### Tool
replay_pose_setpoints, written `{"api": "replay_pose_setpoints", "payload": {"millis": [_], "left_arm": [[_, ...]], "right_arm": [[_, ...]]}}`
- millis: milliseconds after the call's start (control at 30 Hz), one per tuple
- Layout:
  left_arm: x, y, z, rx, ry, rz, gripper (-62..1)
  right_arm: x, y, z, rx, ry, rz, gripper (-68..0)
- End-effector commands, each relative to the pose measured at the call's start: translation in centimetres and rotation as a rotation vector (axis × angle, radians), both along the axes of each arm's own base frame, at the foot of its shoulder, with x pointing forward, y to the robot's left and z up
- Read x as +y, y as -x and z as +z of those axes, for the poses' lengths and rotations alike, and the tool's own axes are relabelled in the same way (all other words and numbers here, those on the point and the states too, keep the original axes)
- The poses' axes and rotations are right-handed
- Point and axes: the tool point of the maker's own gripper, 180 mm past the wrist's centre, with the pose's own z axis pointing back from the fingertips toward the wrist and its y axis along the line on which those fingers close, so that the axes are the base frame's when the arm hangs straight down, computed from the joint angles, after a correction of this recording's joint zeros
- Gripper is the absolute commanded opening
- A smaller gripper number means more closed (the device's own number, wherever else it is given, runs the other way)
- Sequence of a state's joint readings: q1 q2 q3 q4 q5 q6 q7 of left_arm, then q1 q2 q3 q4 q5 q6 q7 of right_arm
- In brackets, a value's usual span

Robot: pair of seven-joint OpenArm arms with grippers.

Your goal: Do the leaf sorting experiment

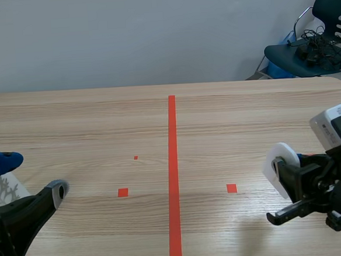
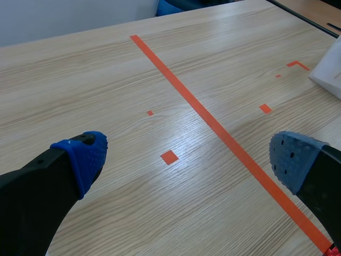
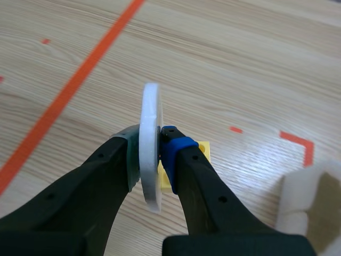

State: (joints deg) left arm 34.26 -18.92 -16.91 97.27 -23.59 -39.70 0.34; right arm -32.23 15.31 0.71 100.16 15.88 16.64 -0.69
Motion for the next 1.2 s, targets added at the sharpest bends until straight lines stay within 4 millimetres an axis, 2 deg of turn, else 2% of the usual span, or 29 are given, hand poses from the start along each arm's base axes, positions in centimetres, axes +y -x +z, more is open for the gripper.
{"api": "replay_pose_setpoints", "payload": {"millis": [0,233,433,567,733,933,1033,1167], "left_arm": [[-0.2,-0.3,1.3,-0.042,0.018,-0.003,1.4],[-0.2,-0.3,1.3,-0.042,0.018,-0.003,1.4],[-0.2,-0.3,1.3,-0.042,0.017,-0.003,1.4],[-0.2,-0.3,1.3,-0.042,0.018,-0.003,1.4],[-0.2,-0.3,1.3,-0.042,0.018,-0.003,1.4],[-0.2,-0.3,1.3,-0.042,0.018,-0.003,1.4],[-0.2,-0.3,1.3,-0.042,0.018,-0.003,1.4],[-0.2,-0.3,1.3,-0.042,0.018,-0.003,1.4]], "right_arm": [[-0.6,-1.1,-0.3,-0.018,-0.010,-0.027,-62.7],[-4.8,-2.8,-4.1,0.037,0.005,-0.145,-62.7],[-9.9,-2.9,-5.9,0.046,0.016,-0.279,-62.7],[-11.9,-2.4,-6.7,0.061,0.023,-0.333,-62.4],[-12.4,-2.3,-6.5,0.053,0.024,-0.344,-60.9],[-12.4,-2.6,-6.1,0.028,0.022,-0.341,-42.4],[-12.3,-3.2,-4.6,-0.016,0.024,-0.313,-35.8],[-11.7,-5.0,-0.3,-0.121,0.030,-0.248,-27.6]]}}
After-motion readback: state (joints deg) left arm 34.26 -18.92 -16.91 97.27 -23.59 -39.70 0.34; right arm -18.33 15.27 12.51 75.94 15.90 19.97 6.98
